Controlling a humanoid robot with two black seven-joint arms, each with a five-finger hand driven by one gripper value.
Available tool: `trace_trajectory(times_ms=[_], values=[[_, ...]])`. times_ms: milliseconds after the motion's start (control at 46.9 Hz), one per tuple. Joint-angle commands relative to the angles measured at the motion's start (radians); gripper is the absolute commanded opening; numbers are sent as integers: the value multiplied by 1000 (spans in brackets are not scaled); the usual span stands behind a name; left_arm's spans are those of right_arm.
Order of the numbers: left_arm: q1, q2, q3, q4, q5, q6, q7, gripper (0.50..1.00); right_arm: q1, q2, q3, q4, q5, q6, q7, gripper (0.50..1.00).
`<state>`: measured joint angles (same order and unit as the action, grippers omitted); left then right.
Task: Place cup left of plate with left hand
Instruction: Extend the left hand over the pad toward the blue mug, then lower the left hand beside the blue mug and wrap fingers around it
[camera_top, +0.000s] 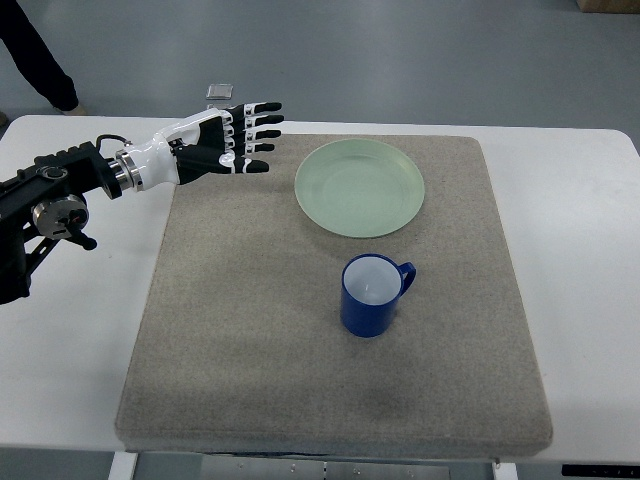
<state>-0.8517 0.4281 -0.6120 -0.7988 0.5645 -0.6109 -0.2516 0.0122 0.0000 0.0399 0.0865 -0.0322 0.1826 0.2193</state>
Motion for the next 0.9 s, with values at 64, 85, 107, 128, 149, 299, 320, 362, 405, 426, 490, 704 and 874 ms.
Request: trace_trajectory(times_ms=[64,85,107,128,149,299,320,362,405,426,490,704,874], values=[[-4,1,12,-52,9,0,0,994,0,0,0,-1,0,0,0,932],[-3,7,12,-77,12,0,0,994,0,0,0,-1,0,0,0,932],[5,12,14,-103,12,0,0,994,0,0,0,1,0,0,0,932],[10,15,14,-127,14,0,0,994,0,0,0,1,0,0,0,932],[13,21,15,-150,15,0,2,994,0,0,0,-1,0,0,0,932],[14,64,121,-249,14,0,2,994,0,0,0,1,0,0,0,932],[14,67,133,-258,14,0,2,994,0,0,0,1,0,0,0,932],[14,77,153,-278,14,0,2,994,0,0,0,-1,0,0,0,932],[16,95,173,-293,14,0,2,994,0,0,0,1,0,0,0,932],[16,104,182,-299,14,0,2,994,0,0,0,-1,0,0,0,932],[19,127,216,-315,14,0,-3,994,0,0,0,1,0,0,0,932],[69,159,222,-353,21,0,-3,994,0,0,0,1,0,0,0,932],[95,175,218,-404,38,0,-6,992,0,0,0,1,0,0,0,932]])
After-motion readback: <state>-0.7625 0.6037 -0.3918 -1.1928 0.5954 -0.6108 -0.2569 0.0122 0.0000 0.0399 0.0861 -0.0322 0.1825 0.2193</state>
